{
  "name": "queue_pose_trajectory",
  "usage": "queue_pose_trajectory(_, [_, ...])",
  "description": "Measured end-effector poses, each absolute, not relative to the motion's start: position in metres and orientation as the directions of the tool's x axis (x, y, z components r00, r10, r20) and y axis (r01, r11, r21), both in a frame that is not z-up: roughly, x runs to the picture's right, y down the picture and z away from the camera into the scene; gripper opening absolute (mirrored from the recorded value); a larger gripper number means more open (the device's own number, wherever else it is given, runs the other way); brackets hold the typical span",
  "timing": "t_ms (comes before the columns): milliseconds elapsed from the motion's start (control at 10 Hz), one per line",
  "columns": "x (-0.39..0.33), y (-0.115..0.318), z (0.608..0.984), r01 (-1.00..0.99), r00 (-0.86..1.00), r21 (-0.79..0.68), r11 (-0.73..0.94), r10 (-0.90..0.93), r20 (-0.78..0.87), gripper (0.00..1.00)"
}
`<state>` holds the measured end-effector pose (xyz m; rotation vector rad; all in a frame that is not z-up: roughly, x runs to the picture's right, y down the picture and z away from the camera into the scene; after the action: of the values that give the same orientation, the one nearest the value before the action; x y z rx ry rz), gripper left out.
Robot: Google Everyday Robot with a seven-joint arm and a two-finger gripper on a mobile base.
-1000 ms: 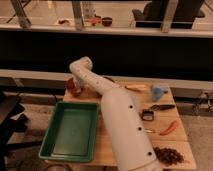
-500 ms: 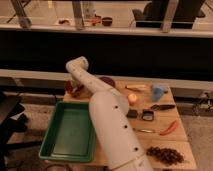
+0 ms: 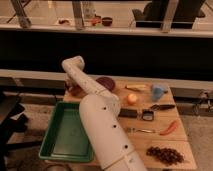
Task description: Wipe red bowl with towel
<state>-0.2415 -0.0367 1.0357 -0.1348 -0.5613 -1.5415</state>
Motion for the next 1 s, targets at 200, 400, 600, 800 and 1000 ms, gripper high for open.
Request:
queue_pose_trajectory(200, [-0.245,-0.033,1.026,0.964,-0.056,0.256,0.067,-0.893,0.447,0.01])
queue_pose_trajectory(400, [-0.244,-0.029,1.018,0.966,-0.041,0.245,0.085,-0.883,0.467,0.01])
queue_pose_trajectory(600, [-0.238,-0.025,1.011,0.968,-0.025,0.230,0.099,-0.876,0.482,0.01])
queue_pose_trajectory(800, [-0.229,-0.020,1.005,0.972,-0.014,0.211,0.104,-0.872,0.490,0.01])
queue_pose_trajectory(1000, [-0.216,-0.018,1.004,0.975,0.004,0.190,0.111,-0.870,0.493,0.01])
